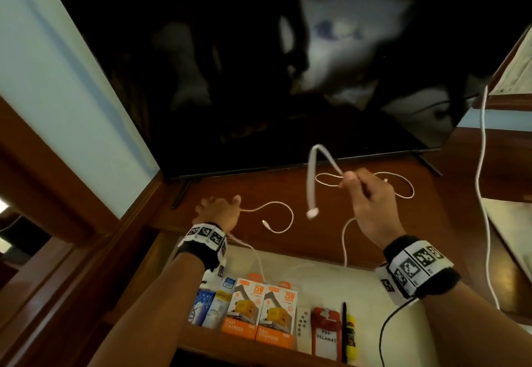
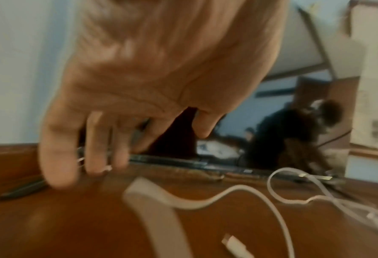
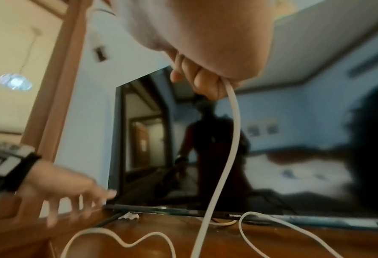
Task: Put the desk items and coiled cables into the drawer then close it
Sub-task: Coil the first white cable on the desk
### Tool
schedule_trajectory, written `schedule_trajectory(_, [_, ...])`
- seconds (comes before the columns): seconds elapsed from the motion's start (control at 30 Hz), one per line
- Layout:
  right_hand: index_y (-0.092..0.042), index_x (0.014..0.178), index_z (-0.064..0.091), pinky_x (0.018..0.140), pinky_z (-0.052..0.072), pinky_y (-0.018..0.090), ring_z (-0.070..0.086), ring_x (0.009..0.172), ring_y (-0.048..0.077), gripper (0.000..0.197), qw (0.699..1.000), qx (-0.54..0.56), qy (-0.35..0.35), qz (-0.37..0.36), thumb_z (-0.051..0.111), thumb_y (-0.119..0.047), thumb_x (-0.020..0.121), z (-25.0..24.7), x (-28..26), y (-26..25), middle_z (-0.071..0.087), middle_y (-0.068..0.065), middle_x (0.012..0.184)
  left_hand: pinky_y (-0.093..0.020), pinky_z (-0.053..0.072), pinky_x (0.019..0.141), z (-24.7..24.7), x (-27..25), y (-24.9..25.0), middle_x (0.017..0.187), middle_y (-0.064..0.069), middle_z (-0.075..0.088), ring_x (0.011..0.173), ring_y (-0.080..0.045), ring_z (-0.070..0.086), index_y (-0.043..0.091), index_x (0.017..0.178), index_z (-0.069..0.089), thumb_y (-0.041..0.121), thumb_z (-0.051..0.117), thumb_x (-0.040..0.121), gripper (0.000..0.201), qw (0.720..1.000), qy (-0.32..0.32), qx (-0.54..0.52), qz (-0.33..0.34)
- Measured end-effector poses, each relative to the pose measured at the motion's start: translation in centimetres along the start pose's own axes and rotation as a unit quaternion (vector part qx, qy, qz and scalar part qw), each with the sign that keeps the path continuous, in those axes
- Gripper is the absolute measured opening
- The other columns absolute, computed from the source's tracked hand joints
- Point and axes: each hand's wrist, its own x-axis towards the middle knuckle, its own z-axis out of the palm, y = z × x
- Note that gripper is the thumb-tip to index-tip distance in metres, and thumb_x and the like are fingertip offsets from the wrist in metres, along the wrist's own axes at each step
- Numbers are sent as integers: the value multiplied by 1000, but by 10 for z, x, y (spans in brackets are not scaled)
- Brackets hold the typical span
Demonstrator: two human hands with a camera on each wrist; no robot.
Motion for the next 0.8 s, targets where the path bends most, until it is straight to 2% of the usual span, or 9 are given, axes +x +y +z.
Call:
schedule_trajectory(0.1, [-16,84,65,41,26,17,36,41,7,25,998,-26,-64,-9,52,-25,104,4,0,1,46,-9,53,-49,38,106,-17,-27,35,145,-16,53,130,-30,48,23,124,61,54,22,108,52,955,88,-226,168])
schedule_trajectory(0.17, [-16,86,65,42,28,16,39,43,7,23,997,-29,-66,-10,52,-25,104,6,1,1,47,-8,55,-40,36,109,-29,-62,61,140,-1,63,131,-15,53,29,129,65,71,12,102,72,893,-60,-367,255])
schedule_trajectory(0.23, [-16,89,64,42,31,18,42,45,6,22,998,-34,-48,0,51,-27,104,7,2,0,52,-6,59,-41,41,110,-31,-94,79,122,2,74,123,-13,63,27,120,72,79,12,95,83,854,-187,-382,299])
schedule_trajectory(0.37, [-18,91,59,50,45,41,51,52,18,24,993,-100,12,60,45,-31,106,4,12,9,58,3,66,-45,48,109,-21,-114,92,84,-13,72,99,-28,73,6,84,68,31,37,112,49,784,-199,-484,335])
schedule_trajectory(0.43, [-19,93,59,56,50,51,57,58,27,24,991,-109,11,76,44,-33,106,4,13,13,61,6,69,-40,58,84,-20,-118,97,72,-10,62,73,-27,69,5,87,64,23,38,111,40,724,-265,-554,313])
schedule_trajectory(0.53, [-20,95,57,54,51,52,59,57,28,21,991,-109,-39,73,44,-31,106,14,6,12,62,5,70,-28,32,47,-26,-123,108,66,-6,54,43,-12,38,7,104,62,23,42,110,27,649,-350,-609,292])
schedule_trajectory(0.63, [-17,99,61,47,50,39,59,51,13,13,987,-110,-108,49,50,-11,102,26,-8,7,65,-1,70,-30,26,48,-32,-118,122,73,-11,62,43,-11,39,4,126,60,19,41,111,28,676,-312,-587,318])
schedule_trajectory(0.7, [-18,100,64,49,47,28,58,54,5,17,984,-111,-137,33,53,-6,98,32,-17,-1,66,-6,73,-29,46,53,-33,-111,130,94,-19,73,57,-19,62,0,135,54,15,40,111,31,712,-252,-570,324])
schedule_trajectory(0.8, [-20,95,66,51,41,27,53,54,6,13,978,-111,-178,13,55,-18,101,33,-26,-14,63,-8,70,-43,61,93,-25,-94,129,119,-27,71,100,-36,75,-7,136,50,9,41,111,32,765,-176,-527,327])
